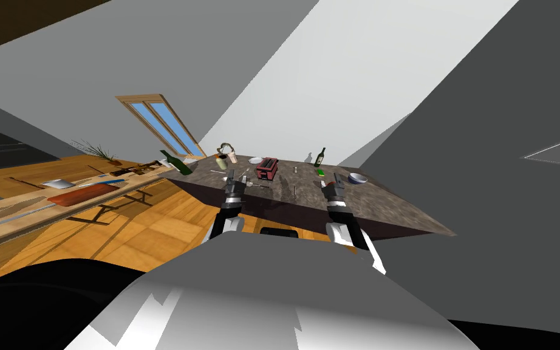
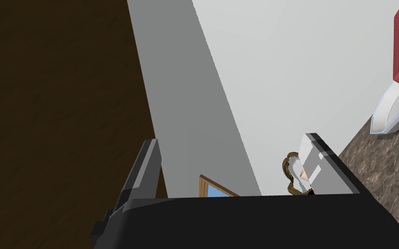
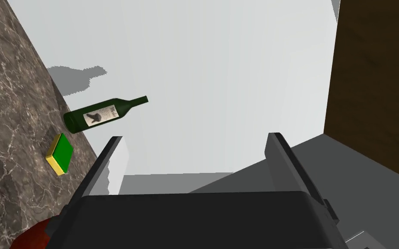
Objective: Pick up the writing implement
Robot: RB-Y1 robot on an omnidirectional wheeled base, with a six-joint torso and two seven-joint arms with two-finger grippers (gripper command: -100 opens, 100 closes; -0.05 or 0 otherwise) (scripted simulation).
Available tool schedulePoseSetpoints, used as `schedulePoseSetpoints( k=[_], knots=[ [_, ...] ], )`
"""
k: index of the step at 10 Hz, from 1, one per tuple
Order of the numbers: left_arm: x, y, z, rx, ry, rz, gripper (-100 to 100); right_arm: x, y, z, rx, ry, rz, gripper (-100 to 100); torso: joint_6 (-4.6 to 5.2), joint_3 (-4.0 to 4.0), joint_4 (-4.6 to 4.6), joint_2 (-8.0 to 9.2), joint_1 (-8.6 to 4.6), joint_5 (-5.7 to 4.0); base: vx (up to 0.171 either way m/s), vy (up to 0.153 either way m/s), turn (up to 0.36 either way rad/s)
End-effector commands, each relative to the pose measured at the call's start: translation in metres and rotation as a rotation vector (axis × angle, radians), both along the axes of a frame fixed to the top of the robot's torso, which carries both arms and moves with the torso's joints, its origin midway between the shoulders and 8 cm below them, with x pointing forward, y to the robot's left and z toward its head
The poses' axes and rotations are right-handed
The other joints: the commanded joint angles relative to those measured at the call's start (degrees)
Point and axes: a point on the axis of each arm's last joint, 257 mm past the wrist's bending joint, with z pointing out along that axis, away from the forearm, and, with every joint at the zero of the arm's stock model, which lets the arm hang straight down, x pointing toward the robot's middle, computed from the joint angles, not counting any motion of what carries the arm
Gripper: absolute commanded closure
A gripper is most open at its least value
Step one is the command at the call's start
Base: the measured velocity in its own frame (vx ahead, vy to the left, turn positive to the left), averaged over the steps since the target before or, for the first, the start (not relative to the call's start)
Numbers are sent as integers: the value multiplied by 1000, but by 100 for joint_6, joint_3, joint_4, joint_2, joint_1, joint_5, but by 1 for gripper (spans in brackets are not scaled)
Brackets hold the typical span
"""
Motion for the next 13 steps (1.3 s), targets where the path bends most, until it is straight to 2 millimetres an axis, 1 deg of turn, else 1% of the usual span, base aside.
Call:
schedulePoseSetpoints(
  k=[1,6,7,8,9,10,12,13],
  knots=[
    [0,0,0,0,0,0,0,4,-4,-9,32,37,5,-100,0,0,0,0,0,0,-2,16,35],
    [0,0,0,0,0,0,0,18,-21,-34,173,151,21,-100,2,0,0,0,2,0,-3,28,69],
    [0,0,0,0,0,0,0,19,-22,-40,198,175,23,-100,1,0,0,0,4,1,-3,26,62],
    [0,0,0,0,0,0,0,22,-27,-44,230,195,23,-100,2,0,0,0,2,1,-4,27,112],
    [0,0,0,0,0,0,0,24,-28,-52,260,225,23,-100,1,0,0,1,2,1,-3,20,48],
    [0,0,0,0,0,0,0,27,-34,-56,293,244,22,-100,3,0,0,1,0,0,-4,30,94],
    [0,0,0,0,0,0,0,27,-35,-66,327,282,18,-100,3,0,0,0,1,0,-1,19,21],
    [0,0,0,0,0,0,0,30,-41,-70,374,302,17,-100,3,0,0,0,-3,0,-1,24,115]
  ],
)
